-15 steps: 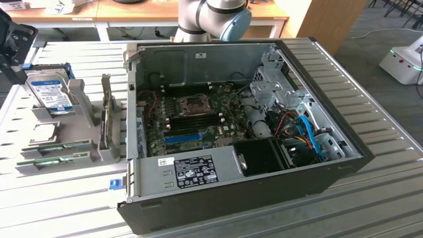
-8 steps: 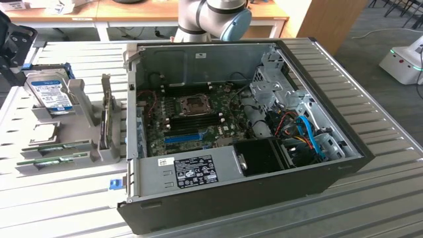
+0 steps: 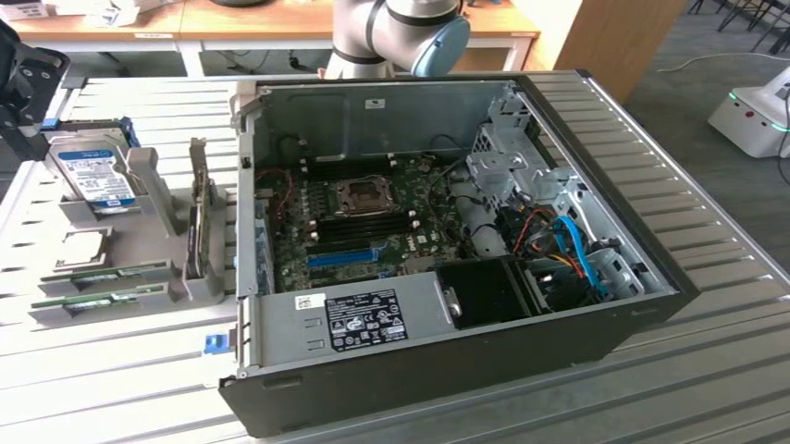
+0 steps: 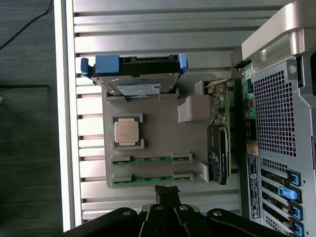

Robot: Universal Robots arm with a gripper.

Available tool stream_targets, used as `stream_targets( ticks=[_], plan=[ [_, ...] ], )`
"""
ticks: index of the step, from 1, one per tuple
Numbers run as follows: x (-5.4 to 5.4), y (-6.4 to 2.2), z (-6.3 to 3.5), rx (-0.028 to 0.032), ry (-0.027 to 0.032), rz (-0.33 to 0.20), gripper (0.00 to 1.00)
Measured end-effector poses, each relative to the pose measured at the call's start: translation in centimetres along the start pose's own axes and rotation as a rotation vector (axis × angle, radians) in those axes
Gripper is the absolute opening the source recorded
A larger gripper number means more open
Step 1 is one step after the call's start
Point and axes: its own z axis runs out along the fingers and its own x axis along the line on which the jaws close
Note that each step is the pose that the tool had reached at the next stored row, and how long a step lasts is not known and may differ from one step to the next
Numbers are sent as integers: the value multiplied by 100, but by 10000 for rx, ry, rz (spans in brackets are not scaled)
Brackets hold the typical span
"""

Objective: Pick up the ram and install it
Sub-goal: 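Pick up the ram and move it above insertion slot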

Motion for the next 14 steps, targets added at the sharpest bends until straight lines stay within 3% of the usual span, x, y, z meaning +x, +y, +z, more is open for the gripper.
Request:
stream_targets(
  ticks=[8, 14],
  plan=[
    [0, 0, 0, -4, 11, -234, 11],
    [0, 0, 2, -22, 50, -1126, 11]
  ],
)
